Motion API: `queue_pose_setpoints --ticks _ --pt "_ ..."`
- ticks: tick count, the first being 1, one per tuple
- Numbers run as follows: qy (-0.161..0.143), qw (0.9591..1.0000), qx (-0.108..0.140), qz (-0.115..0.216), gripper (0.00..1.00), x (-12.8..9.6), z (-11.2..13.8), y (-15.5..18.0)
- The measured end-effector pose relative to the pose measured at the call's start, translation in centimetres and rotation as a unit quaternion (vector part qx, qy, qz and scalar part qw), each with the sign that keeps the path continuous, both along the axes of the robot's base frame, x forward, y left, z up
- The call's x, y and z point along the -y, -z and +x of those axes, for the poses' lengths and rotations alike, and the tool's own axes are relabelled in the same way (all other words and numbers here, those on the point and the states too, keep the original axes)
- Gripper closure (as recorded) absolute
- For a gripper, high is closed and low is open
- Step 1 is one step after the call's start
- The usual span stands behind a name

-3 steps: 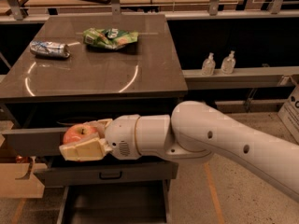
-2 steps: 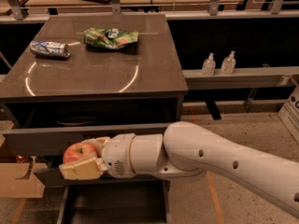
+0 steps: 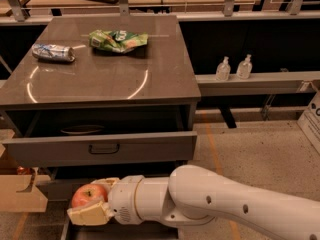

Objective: Place apple into bottom drawer

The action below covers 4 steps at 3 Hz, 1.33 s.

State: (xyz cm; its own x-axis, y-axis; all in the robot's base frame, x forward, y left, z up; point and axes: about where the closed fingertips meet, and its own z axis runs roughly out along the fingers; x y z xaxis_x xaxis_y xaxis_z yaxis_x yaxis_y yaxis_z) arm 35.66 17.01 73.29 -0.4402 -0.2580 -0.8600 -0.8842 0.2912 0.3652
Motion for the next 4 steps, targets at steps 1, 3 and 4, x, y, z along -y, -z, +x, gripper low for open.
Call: queue_pose_setpoints --ticks 1,3,4 --pt "0.005 1.0 -0.002 -0.008 1.0 0.1 -0.5 1.0" --pt "0.011 0.9976 -0.009 -0.067 1.0 0.1 -0.8 4.6" --pt "0.029 0.9943 -0.008 -0.103 1.0 1.1 -0.9 7.7"
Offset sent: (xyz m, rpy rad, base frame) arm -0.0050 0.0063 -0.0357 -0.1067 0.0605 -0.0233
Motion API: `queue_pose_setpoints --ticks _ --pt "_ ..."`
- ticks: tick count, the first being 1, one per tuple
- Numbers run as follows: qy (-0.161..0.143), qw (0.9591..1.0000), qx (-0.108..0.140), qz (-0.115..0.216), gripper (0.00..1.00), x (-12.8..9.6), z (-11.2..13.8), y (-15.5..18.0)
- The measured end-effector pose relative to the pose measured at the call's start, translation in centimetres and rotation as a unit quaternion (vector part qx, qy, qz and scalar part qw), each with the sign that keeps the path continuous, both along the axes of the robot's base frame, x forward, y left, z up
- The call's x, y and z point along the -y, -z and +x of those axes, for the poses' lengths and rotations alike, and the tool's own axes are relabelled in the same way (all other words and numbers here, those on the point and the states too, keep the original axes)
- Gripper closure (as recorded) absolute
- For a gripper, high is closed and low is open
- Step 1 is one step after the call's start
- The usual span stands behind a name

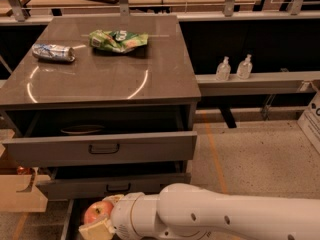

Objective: Place apple into bottom drawer

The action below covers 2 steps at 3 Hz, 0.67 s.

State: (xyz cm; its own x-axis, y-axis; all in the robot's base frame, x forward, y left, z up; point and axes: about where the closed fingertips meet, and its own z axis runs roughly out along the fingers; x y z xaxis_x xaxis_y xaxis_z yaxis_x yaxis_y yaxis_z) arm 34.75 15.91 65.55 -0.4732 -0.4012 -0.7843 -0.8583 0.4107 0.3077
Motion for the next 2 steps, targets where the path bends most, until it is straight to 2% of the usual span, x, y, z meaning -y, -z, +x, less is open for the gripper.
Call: queue_pose_setpoints --ticks 1,2 --pt "0.025 0.9993 0.007 -0.025 1.0 1.7 -0.3 3.2" --pt "0.049 0.9977 0.017 -0.044 1.0 4.5 0.3 6.8"
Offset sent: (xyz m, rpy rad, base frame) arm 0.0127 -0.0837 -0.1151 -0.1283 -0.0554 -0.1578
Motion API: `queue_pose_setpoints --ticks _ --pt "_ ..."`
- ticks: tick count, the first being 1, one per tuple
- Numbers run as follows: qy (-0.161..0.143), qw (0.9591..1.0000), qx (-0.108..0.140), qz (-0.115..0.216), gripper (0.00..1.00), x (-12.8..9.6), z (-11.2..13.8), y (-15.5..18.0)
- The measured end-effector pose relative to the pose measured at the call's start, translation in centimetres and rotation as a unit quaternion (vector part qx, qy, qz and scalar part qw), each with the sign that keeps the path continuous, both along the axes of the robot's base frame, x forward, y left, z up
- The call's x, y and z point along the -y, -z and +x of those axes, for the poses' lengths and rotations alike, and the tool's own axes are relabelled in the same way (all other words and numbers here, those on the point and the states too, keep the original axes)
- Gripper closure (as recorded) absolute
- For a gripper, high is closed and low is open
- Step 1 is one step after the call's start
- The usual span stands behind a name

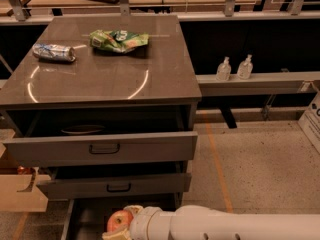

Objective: Place apple into bottom drawer

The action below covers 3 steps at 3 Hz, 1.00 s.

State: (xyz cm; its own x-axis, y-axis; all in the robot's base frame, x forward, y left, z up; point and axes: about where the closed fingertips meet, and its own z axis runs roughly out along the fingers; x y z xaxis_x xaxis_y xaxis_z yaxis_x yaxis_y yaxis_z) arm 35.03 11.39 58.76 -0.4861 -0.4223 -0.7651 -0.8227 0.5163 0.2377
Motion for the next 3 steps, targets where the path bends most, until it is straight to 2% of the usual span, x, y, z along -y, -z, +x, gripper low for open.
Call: queue_pose_setpoints --ticks 1,3 --pt "0.021 0.9995 -0.009 -0.021 1.0 3.6 0.94 4.62" --pt "0.033 0.9989 -0.003 -0.034 1.0 4.12 0.56 5.57"
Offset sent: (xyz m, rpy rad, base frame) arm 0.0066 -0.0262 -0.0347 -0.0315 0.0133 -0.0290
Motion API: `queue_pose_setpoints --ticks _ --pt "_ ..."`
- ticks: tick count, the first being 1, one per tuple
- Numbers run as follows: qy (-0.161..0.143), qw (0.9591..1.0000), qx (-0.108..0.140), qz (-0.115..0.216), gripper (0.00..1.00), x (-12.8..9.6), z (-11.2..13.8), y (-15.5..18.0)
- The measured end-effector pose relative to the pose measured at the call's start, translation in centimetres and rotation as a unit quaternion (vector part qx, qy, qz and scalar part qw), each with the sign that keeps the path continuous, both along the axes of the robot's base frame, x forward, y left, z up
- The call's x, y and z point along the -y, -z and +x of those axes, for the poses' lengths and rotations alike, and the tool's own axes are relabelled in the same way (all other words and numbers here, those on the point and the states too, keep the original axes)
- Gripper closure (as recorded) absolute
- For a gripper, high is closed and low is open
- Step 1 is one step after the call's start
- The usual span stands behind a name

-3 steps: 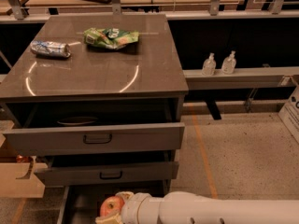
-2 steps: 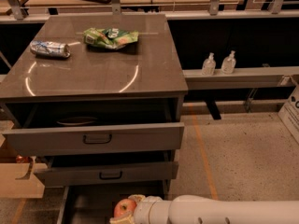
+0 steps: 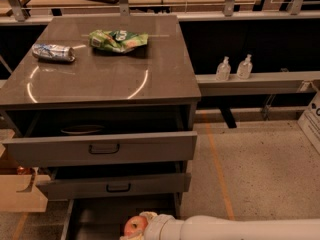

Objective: Place apple into bottom drawer

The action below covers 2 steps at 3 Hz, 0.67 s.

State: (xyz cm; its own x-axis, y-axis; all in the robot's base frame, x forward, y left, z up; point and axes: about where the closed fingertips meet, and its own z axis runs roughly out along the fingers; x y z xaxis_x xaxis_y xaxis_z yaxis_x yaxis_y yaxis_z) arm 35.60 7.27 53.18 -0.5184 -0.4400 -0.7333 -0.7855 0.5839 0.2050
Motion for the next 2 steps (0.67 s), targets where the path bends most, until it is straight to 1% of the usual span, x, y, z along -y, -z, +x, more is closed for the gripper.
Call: queue_pose_setpoints --ticks 1,2 --pt "0.013 0.9995 0.014 -0.026 1.0 1.2 0.5 1.8" --pt "0.017 0.9986 0.026 -0.043 1.0 2.4 2.6 3.9"
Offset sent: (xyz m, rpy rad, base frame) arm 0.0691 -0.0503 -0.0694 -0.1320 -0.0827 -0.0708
